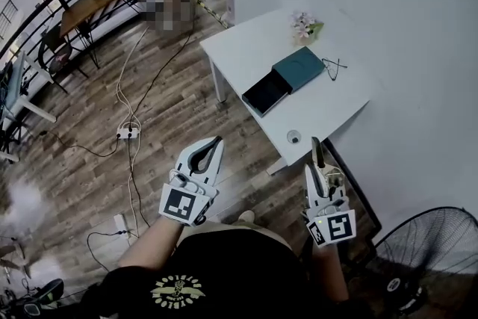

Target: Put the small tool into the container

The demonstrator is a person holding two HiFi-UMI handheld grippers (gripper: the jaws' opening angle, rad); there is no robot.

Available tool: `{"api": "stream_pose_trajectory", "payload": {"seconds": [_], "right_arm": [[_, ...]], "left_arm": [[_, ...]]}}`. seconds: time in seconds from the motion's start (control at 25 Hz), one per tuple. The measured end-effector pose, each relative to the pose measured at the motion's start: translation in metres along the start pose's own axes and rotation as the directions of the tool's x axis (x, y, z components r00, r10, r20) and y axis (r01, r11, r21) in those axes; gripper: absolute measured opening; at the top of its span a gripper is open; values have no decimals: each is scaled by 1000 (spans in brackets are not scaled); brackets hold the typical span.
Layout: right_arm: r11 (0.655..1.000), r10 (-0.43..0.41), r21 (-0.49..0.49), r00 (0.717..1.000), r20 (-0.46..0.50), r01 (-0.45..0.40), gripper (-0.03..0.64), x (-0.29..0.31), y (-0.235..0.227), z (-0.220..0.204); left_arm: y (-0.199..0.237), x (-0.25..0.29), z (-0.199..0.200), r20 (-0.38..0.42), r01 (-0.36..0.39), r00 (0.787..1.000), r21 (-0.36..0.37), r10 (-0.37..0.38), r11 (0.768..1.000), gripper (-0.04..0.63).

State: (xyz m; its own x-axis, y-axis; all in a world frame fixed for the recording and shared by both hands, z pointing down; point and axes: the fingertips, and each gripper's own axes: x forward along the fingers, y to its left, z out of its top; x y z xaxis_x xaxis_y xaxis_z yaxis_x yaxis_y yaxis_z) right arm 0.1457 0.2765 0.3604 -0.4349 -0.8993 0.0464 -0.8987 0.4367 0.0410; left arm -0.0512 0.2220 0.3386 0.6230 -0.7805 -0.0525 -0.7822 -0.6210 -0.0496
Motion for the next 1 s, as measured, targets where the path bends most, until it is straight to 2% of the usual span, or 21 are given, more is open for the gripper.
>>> {"api": "stream_pose_trajectory", "payload": {"seconds": [0.16, 0.36, 0.44, 0.68, 0.84, 1.0], "right_arm": [[1000, 27, 10, 1000, -5, -27, 43, 5, -14, -4], [998, 45, 32, 999, -12, -45, 43, 11, -24, -14], [998, 54, 33, 998, -14, -54, 43, 17, -27, -14], [997, 65, 42, 997, -31, -64, 43, 30, -27, -24], [998, 37, 50, 998, -49, -35, 43, 33, -39, -27], [998, -6, 70, 998, -61, 11, 43, 35, -52, -29]], "left_arm": [[-3, 9, 1, -17, -23, 1000, 50, 24, 998, 8], [-13, 9, -3, -38, 16, 999, 112, -12, 994, 8], [-12, 9, -7, -59, 6, 998, 127, 1, 992, 8], [3, 7, -31, -114, -34, 993, 47, 39, 998, 8], [11, 25, -39, -130, -21, 991, 62, 29, 998, 8], [22, 43, -34, -125, 0, 992, 44, 6, 999, 8]]}}
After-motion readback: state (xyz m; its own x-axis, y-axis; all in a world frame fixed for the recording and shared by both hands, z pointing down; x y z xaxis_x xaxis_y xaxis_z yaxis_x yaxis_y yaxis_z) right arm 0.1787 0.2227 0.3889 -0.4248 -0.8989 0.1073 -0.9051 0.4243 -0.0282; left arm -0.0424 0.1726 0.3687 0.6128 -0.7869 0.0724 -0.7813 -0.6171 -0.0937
